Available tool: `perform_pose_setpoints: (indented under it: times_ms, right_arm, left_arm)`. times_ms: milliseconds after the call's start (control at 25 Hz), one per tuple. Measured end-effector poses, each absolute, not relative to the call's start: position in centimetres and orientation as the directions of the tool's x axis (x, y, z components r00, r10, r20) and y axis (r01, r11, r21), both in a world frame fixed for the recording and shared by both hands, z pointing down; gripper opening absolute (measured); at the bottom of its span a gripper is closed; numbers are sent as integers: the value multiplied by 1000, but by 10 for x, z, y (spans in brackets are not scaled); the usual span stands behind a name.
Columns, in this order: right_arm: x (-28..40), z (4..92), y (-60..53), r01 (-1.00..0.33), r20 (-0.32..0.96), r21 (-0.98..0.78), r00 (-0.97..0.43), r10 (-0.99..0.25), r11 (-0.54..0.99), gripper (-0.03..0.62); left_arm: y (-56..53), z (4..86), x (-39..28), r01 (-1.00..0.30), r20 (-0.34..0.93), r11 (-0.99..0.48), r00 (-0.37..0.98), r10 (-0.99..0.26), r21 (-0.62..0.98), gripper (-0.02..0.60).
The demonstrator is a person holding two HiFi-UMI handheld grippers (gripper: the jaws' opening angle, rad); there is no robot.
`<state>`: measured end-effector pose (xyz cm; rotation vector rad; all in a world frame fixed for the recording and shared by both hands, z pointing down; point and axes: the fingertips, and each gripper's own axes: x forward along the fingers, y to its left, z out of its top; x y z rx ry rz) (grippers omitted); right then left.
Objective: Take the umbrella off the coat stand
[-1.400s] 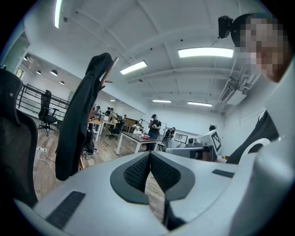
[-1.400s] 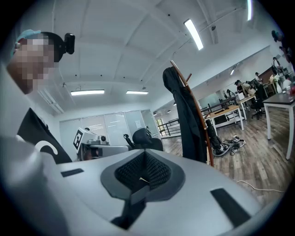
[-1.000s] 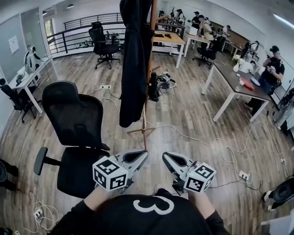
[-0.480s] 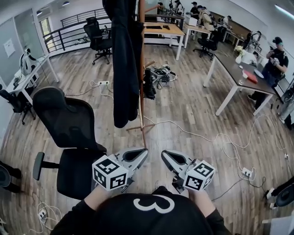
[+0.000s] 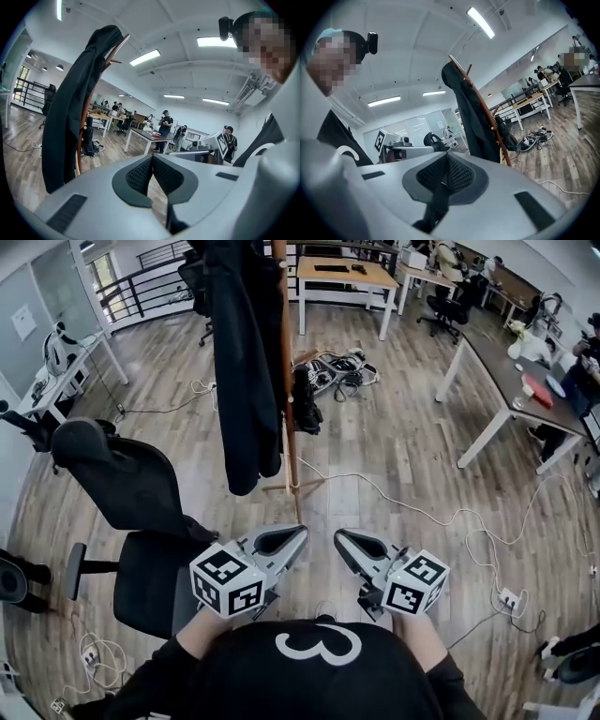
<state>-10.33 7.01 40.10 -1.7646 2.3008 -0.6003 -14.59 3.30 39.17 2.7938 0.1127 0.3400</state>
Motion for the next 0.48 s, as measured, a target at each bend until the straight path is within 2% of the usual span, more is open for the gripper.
perform_pose_setpoints:
  times_ms: [480]
  right_arm:
    - [8, 411, 46, -877, 102, -417, -306, -947, 238, 27]
  left_arm:
    - [8, 405, -34, -16, 258, -943, 963, 74, 332, 17]
